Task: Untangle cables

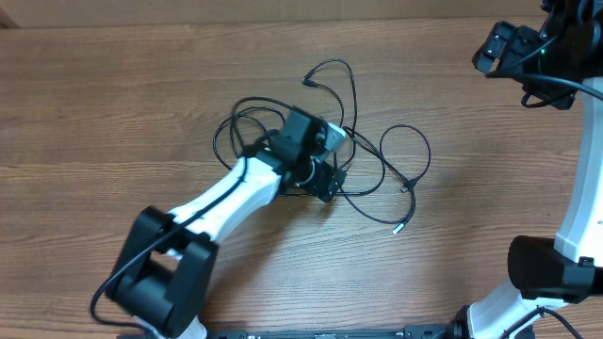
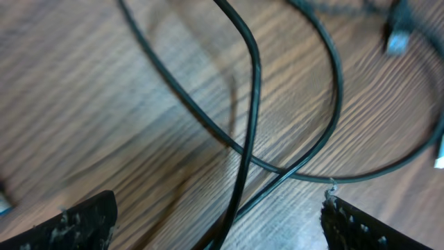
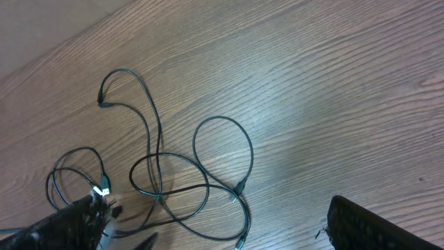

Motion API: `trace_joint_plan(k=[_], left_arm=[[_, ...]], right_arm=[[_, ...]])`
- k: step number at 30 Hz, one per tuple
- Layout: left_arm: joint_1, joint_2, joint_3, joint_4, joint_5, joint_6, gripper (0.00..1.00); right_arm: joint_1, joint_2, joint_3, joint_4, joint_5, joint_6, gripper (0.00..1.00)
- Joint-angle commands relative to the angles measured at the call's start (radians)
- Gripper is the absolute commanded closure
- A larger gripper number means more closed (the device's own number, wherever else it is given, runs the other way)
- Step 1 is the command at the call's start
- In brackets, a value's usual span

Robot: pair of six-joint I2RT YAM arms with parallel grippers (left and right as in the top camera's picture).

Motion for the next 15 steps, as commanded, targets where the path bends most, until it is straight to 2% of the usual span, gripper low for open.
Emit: trace_joint_plan(k=[1, 2, 3, 5, 6, 7, 10, 12, 15], left_arm=[[-0.031, 0.042, 0.013, 0.011, -0.089, 0.111, 0.08], [-0.037, 0.050, 0.013, 0.011, -0.114, 0.111, 0.11], [-0.040, 0.055, 0.013, 0.011, -0.134, 0.111, 0.19], [-0.043, 0.058, 0.013, 0.009, -0.173, 0.111, 0.51], [-0.043, 0.056, 0.014, 0.008, -0.191, 0.110, 0.80], [-0.040, 0.049, 0.019, 0.000, -0.214, 0.101, 0.96], [-0.021, 0.011, 0.076, -0.064, -0.286, 0.035, 0.96], [0.019, -0.035, 0.161, -0.153, -0.349, -0.061, 0.96], [0.112, -0.092, 0.257, -0.249, -0.360, -0.141, 0.96]], right_arm=[[0.000, 0.002, 0.002, 0.002, -0.009, -0.005, 0.00], [0.000, 0.002, 0.002, 0.002, -0.009, -0.005, 0.00], [0.000, 0.002, 0.002, 0.002, -0.009, -0.005, 0.00], [0.000, 0.002, 0.002, 0.002, -0.009, -0.005, 0.00], [0.000, 0.002, 0.002, 0.002, -0.010, -0.004, 0.00], [0.000, 0.002, 0.002, 0.002, -0.010, -0.004, 0.00], [0.000, 0.002, 0.002, 0.002, -0.010, -0.004, 0.00], [0.000, 0.002, 0.002, 0.002, -0.010, -0.005, 0.00], [0.000, 0.002, 0.001, 0.002, -0.009, -0.036, 0.00]])
